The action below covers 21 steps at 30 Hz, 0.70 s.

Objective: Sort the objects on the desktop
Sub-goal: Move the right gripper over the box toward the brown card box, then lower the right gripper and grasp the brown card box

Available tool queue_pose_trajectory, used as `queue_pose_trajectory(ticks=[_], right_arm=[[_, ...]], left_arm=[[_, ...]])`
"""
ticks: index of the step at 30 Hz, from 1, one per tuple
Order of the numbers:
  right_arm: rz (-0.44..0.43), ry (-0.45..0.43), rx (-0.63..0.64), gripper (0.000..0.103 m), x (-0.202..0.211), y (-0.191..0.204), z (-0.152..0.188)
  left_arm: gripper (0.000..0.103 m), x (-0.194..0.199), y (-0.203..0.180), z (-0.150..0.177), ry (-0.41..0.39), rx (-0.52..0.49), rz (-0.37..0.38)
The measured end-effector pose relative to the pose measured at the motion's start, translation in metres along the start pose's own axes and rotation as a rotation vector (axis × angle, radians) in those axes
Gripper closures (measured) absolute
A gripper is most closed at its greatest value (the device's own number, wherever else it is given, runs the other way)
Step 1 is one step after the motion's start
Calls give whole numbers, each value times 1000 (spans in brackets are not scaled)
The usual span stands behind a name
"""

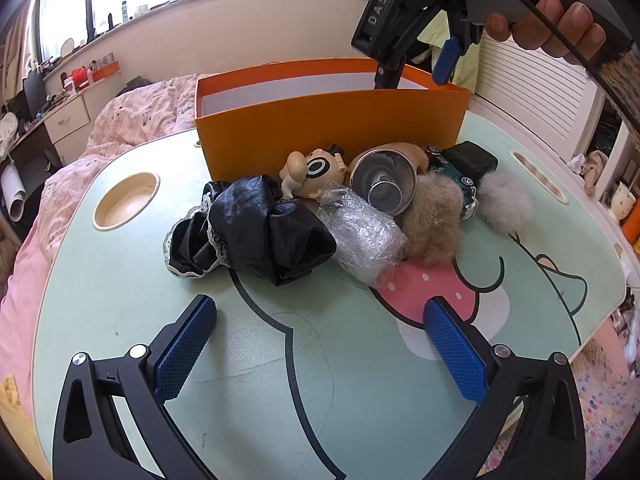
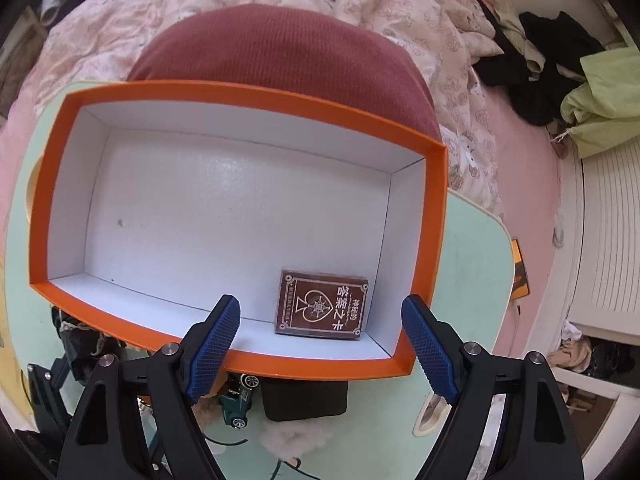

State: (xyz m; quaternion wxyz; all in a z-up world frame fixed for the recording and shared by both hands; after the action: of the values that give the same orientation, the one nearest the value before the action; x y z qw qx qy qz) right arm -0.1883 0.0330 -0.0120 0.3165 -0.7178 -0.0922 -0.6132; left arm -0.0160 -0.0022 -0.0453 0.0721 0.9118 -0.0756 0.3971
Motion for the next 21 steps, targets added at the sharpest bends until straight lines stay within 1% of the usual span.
queue_pose_trajectory(ticks=[3, 5, 6, 7, 8, 9, 11, 12, 13, 14, 15, 16, 17, 18, 20, 21], right_arm=[[-15, 69, -55, 24, -13, -1, 3], [-96, 129, -138, 29, -21, 0, 3], [-131, 160, -164, 35, -26, 0, 4], [-156, 192, -188, 34, -31, 1, 5], [-155, 182, -195, 35, -30, -1, 3], [-170, 187, -204, 34, -30, -1, 3], [-211, 196, -211, 38, -27, -2, 4], [-231, 200, -210, 42, -25, -2, 5], [-257, 198, -207, 50, -23, -2, 6], [-299, 194, -201, 54, -19, 1, 6], [-350, 191, -204, 63, -16, 4, 5], [-430, 203, -203, 69, -14, 9, 6], [-491, 219, -199, 69, -14, 14, 6], [-489, 206, -191, 69, -13, 16, 5], [-374, 126, -168, 67, -8, 7, -1], [-341, 90, -155, 60, -2, 4, -2]], left_arm=[[0, 0, 0, 0, 0, 0, 0], [0, 0, 0, 0, 0, 0, 0], [0, 1, -1, 0, 0, 0, 1], [0, 1, -1, 0, 0, 0, 1], [0, 1, -1, 0, -1, -3, 0], [0, 1, -2, 0, -2, -4, 0], [0, 1, -3, -1, -1, -2, 2], [0, 1, -4, -1, -1, -3, 2], [0, 1, -6, -2, -1, -3, 2], [0, 2, -6, -2, -1, -4, 2], [0, 2, -7, -3, -1, -4, 2], [0, 2, -8, -3, -1, -3, 3], [0, 2, -7, -3, -1, -3, 3], [0, 2, -8, -3, -1, -4, 2], [0, 2, -8, -3, -2, -4, 3], [0, 1, -8, -4, -2, -3, 4]])
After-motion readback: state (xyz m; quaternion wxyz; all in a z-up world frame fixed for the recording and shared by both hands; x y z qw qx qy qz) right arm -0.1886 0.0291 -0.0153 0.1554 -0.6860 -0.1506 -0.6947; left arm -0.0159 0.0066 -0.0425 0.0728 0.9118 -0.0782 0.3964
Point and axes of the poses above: each gripper's, at about its wrist camera, not at the fingertips, and x roughly against the way its jaws point, y to its left, z to its underside, the point moved 7 cm from there along -x, roughly the way its jaws point, and after that the axes turned 6 degrees about -x, right-handed, at the moved point
